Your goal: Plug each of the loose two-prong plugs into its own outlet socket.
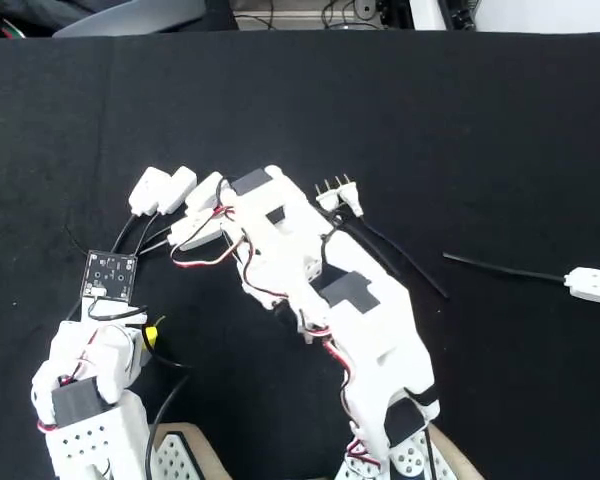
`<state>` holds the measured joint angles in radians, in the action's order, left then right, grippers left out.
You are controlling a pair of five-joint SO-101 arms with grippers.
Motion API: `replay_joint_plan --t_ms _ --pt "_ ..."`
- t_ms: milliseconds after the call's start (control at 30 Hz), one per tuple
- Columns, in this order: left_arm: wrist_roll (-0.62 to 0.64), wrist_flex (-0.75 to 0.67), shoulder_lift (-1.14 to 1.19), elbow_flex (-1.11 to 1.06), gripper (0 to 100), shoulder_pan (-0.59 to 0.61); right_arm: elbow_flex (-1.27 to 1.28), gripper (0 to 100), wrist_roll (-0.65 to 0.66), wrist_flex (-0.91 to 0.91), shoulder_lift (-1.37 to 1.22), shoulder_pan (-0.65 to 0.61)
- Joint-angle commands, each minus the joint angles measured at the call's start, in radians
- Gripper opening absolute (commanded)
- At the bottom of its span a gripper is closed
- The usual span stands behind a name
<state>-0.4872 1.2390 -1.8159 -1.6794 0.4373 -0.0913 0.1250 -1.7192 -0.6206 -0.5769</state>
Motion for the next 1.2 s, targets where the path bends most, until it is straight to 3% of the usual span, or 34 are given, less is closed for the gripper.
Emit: replay_joint_plan --t_ms 0,700,967,1167 --pt "-0.005 0.003 -0.006 -0.019 29 -0.007 0.005 9.0 0.009 -0.018 0.053 -0.006" --pt "-0.005 0.005 -0.006 -0.019 29 -0.010 0.042 2.8 0.034 0.037 0.111 -0.005" --pt "-0.005 0.006 -0.006 -0.019 29 -0.012 0.248 2.8 -0.014 0.164 0.455 0.017" --pt "-0.005 0.000 -0.006 -0.019 29 -0.012 0.496 2.8 -0.077 0.396 0.854 0.017"
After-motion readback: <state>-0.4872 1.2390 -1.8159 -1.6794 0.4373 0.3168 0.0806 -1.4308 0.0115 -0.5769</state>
